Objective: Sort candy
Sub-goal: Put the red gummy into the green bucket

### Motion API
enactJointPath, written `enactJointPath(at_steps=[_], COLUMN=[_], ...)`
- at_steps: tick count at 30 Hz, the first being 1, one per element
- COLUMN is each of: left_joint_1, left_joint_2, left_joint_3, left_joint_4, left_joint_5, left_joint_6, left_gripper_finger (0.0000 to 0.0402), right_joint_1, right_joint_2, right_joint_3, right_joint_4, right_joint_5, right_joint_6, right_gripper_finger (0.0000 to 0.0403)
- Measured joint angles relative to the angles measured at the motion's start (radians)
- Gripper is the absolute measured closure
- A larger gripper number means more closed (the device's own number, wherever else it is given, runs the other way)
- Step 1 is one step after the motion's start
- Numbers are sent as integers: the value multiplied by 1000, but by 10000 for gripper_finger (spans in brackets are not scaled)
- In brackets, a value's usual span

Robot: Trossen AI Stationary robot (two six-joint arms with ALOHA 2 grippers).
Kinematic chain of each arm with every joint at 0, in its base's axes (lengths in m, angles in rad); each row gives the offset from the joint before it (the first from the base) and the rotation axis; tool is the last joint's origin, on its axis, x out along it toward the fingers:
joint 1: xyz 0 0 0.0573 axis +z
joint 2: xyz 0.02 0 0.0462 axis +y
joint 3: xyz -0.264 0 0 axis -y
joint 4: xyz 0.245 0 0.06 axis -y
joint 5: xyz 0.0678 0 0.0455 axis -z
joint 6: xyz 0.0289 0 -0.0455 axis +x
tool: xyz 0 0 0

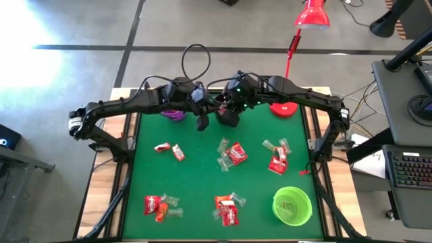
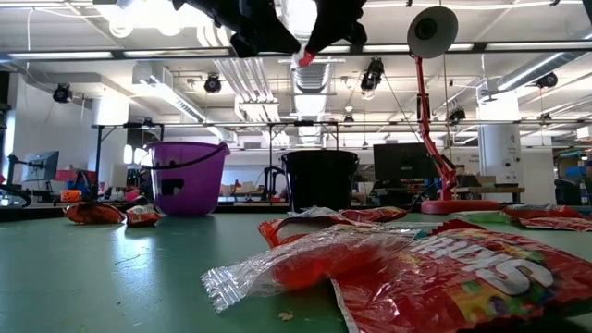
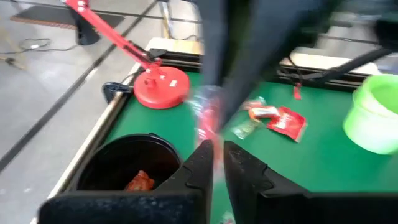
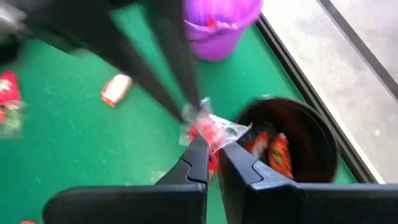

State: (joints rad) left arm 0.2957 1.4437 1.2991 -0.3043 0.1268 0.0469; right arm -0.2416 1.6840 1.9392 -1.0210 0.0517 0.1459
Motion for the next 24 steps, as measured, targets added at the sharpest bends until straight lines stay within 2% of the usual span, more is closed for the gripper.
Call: enactJointPath(at_steps=[6, 12, 19, 24], left_joint_1=[0, 0, 2, 2], left_joint_2=[-3, -13, -14, -14], left_joint_3=[0, 1, 46, 72], left_joint_4=[-36, -50, -168, -176], left_joint_5=[32, -44, -65, -66], left_joint_6=[30, 44, 102, 122], left_gripper_finger=[325, 288, 282, 287], right_joint_1=[1, 11, 73, 145], right_joint_2=[-1, -20, -51, -97], right_joint_3=[3, 4, 5, 5], right_joint_4=[-48, -158, -334, -403], right_joint_5=[0, -2, -18, -59], right_joint_6=[13, 66, 174, 291], right_gripper_finger=[394, 394, 394, 394])
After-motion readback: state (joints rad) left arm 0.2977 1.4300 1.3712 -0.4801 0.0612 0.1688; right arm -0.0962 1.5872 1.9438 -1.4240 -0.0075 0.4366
